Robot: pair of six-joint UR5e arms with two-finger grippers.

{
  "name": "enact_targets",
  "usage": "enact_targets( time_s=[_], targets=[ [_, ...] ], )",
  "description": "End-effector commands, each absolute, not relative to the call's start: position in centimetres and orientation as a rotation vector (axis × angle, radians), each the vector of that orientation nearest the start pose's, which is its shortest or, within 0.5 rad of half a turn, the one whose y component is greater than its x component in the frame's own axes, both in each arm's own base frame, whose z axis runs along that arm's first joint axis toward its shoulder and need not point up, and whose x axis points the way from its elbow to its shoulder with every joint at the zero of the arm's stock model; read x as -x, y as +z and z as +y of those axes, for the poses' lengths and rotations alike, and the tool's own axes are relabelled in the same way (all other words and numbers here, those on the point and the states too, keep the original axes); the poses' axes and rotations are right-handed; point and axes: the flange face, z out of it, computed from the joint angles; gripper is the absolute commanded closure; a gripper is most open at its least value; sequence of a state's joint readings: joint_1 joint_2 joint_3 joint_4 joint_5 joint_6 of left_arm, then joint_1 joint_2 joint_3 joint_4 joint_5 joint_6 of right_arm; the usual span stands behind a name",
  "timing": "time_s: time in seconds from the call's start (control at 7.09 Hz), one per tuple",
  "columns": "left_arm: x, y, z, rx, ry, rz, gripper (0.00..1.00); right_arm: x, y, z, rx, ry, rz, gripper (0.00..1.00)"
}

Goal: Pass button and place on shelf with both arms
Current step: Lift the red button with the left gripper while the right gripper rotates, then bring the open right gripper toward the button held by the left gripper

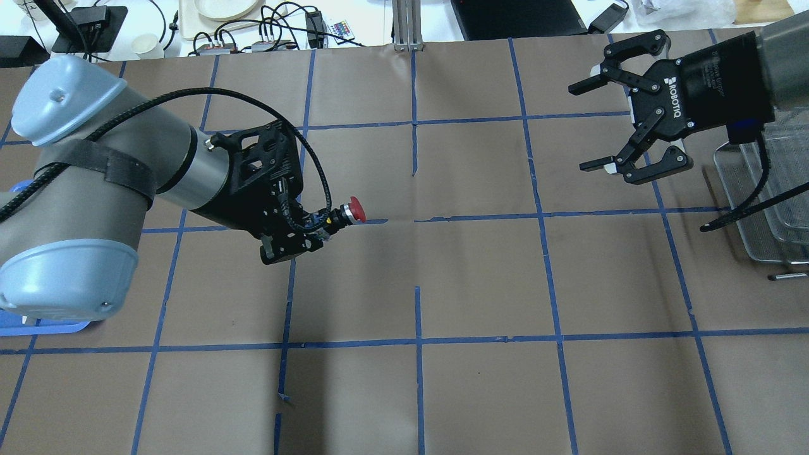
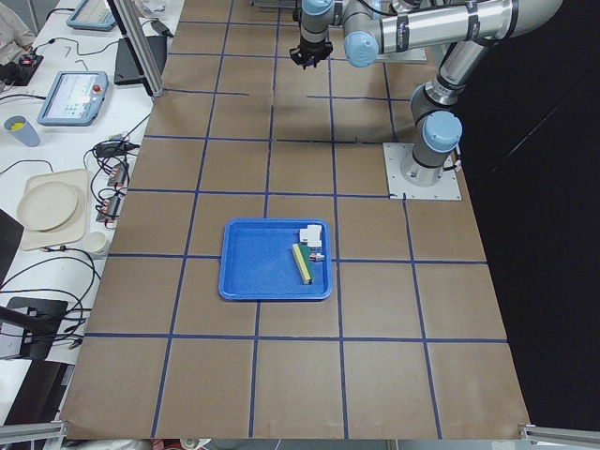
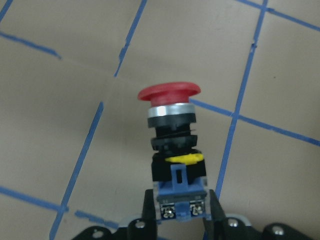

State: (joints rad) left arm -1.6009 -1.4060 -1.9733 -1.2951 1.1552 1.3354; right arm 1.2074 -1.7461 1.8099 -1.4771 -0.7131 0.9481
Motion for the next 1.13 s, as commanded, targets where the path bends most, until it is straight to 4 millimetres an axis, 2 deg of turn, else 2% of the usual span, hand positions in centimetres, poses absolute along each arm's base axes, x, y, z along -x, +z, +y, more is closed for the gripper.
enact_targets(
  time_s=[0.0,0.14,0.28,0.42,0.56,0.71,0.85,0.99],
  targets=[
    [21.3,39.7,-40.3,-2.272,-0.495,2.566,0.68,-4.3,46.1,-46.8,-1.484,0.541,1.720,0.00],
    [21.8,39.4,-40.4,-2.283,-0.479,2.567,0.68,-4.2,44.9,-47.6,-1.457,0.568,1.693,0.00],
    [22.5,39.9,-40.6,-2.223,-0.499,2.615,0.68,-4.3,44.1,-47.7,-1.400,0.570,1.701,0.00],
    [24.5,39.9,-40.5,-2.238,-0.470,2.616,0.68,-5.0,41.6,-46.5,-1.431,0.671,1.673,0.00],
    [25.3,39.3,-41.0,-2.258,-0.433,2.592,0.68,-6.0,38.9,-44.8,-1.467,0.807,1.577,0.00],
    [25.6,39.3,-41.6,-2.209,-0.467,2.615,0.68,-6.7,38.2,-44.1,-1.460,0.849,1.506,0.00],
    [25.8,39.4,-41.5,-2.183,-0.460,2.641,0.68,-6.9,38.6,-43.9,-1.447,0.836,1.516,0.00],
    [26.2,39.4,-41.4,-2.197,-0.467,2.625,0.68,-8.5,38.0,-43.2,-1.411,0.856,1.550,0.00]
  ],
)
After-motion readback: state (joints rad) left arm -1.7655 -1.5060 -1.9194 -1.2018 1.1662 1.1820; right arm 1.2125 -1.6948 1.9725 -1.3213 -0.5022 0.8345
